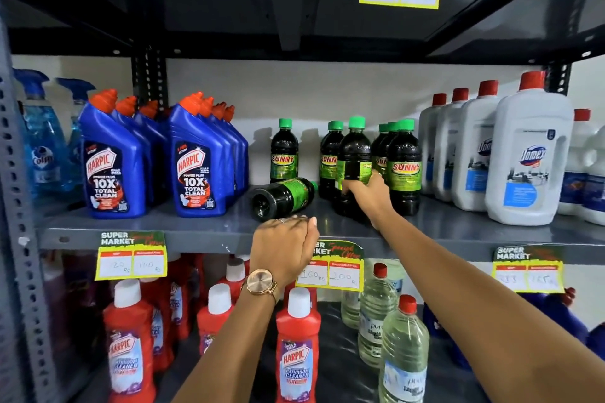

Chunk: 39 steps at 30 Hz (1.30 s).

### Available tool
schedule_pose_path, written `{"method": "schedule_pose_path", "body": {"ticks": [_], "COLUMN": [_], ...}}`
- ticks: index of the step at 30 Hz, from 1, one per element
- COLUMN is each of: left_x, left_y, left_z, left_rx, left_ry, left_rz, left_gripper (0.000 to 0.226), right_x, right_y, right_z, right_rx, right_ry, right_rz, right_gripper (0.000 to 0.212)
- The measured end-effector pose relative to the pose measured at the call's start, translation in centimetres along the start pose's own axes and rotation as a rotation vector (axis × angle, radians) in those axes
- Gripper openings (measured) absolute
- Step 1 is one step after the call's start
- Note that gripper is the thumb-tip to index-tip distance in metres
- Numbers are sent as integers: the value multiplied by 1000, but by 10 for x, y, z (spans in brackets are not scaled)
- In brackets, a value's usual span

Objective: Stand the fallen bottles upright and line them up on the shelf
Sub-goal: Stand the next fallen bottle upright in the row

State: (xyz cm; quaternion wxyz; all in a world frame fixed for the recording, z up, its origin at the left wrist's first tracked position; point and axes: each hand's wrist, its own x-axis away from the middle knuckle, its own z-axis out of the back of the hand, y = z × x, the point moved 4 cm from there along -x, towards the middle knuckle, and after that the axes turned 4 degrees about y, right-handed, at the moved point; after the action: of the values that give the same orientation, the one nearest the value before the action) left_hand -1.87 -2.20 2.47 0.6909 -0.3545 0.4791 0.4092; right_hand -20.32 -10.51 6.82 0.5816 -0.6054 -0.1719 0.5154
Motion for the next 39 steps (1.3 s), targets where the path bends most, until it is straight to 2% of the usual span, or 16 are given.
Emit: {"method": "schedule_pose_path", "body": {"ticks": [3,6,9,11,12,15,17,18,20,21,22,23,26,28,33,39], "left_x": [0,1,0,1,1,1,0,0,1,1,1,1,1,1,1,1], "left_y": [0,-1,-1,-1,-1,0,0,0,0,-1,-1,-1,-1,-1,0,-1], "left_z": [-1,-2,-3,-3,-3,-2,-2,-2,-2,-2,-2,-2,-4,-4,-2,-1], "left_rx": [-13,-11,-5,-6,-8,-4,-3,-5,-11,-11,-9,-6,6,10,10,19], "left_ry": [1,1,0,1,3,10,5,-1,-11,-14,-18,-21,-29,-30,-25,-24], "left_rz": [6,12,11,8,9,19,24,23,21,21,22,24,22,22,26,37], "left_gripper": [40,40,39,39,39,40,40,39,39,38,38,39,39,39,39,37], "right_x": [1,4,2,-2,-2,1,5,6,4,2,1,0,1,1,-3,-4], "right_y": [-1,-4,2,7,8,3,0,-1,3,5,7,8,6,5,13,7], "right_z": [3,-1,-5,-2,0,-3,-8,-9,-9,-7,-5,-5,-5,-7,-8,-10], "right_rx": [123,125,13,-3,21,163,225,192,67,21,13,19,114,160,52,192], "right_ry": [16,-15,-100,-89,-80,-65,-102,-136,-170,-164,-151,-142,-101,-119,-197,-118], "right_rz": [63,97,10,-17,-6,62,70,51,-18,-47,-56,-48,14,36,-6,30], "right_gripper": [64,74,59,43,44,81,90,81,43,33,31,38,82,96,65,87]}}
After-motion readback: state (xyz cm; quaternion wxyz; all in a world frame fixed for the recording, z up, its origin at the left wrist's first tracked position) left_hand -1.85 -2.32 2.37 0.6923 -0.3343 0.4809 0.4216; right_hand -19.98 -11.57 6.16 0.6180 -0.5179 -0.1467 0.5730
